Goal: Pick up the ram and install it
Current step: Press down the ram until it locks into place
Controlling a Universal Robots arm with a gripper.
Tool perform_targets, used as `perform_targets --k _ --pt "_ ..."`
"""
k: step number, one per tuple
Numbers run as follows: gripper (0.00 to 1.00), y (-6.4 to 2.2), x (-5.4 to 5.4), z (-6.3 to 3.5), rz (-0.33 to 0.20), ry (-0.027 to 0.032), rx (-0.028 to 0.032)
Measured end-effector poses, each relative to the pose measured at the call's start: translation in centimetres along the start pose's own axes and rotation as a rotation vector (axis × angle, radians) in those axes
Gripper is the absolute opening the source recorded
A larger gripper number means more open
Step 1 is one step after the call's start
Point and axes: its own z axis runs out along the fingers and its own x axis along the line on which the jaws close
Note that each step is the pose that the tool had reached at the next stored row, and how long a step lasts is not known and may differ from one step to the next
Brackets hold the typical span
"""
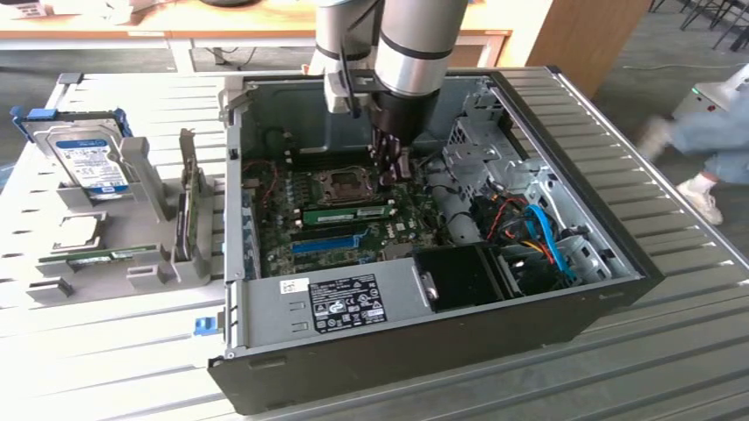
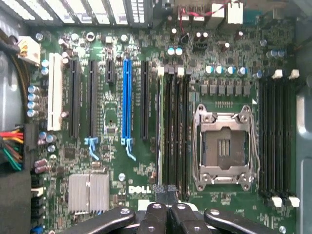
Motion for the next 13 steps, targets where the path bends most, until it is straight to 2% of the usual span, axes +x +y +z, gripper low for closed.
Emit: perform_targets --k 6,13 --pt "0.1 1.18 0.0 0.08 0.0 -0.0001 0.0" --pt "0.1 3.03 0.0 0.18 0.0 0.0 0.0001"
